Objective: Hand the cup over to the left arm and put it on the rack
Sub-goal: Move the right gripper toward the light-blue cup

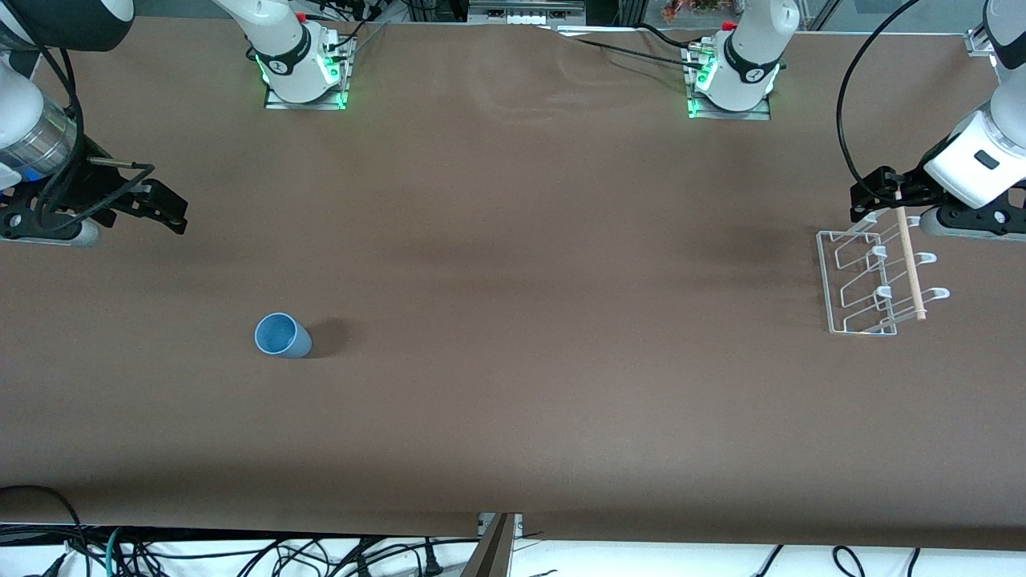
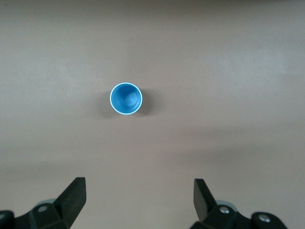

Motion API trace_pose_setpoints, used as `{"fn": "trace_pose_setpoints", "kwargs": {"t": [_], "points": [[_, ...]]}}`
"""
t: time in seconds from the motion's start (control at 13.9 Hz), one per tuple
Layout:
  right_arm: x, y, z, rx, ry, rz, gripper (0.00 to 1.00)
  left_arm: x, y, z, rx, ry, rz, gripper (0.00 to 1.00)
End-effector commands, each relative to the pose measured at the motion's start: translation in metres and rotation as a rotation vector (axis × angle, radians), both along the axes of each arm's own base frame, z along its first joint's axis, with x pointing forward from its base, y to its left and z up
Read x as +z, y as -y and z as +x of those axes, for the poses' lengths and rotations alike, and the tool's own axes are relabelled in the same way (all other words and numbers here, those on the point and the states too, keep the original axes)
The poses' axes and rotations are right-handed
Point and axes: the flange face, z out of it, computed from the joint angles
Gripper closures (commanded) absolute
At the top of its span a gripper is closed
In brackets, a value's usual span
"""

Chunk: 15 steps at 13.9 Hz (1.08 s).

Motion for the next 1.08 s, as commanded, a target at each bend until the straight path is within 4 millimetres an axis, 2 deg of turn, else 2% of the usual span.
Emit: {"fn": "trace_pose_setpoints", "kwargs": {"t": [0.0,0.5,0.72,0.86,1.01], "points": [[0.004,0.002,-0.002,0.012,-0.007,-0.012,0.0,0.009,0.006,0.002,-0.002,-0.001,0.019,0.0],[0.004,0.004,-0.001,0.0,0.001,-0.011,0.0,0.008,0.007,0.002,-0.001,-0.003,0.002,0.0],[-0.026,0.004,0.01,0.0,-0.03,-0.013,0.0,0.009,0.007,0.003,-0.004,-0.001,0.002,0.0],[-0.067,0.004,0.02,0.006,-0.045,-0.013,0.0,0.01,0.007,0.003,-0.006,0.0,0.002,0.0],[-0.088,0.002,0.032,0.012,-0.037,-0.009,0.0,0.009,0.007,0.003,-0.007,-0.002,0.002,0.0]]}}
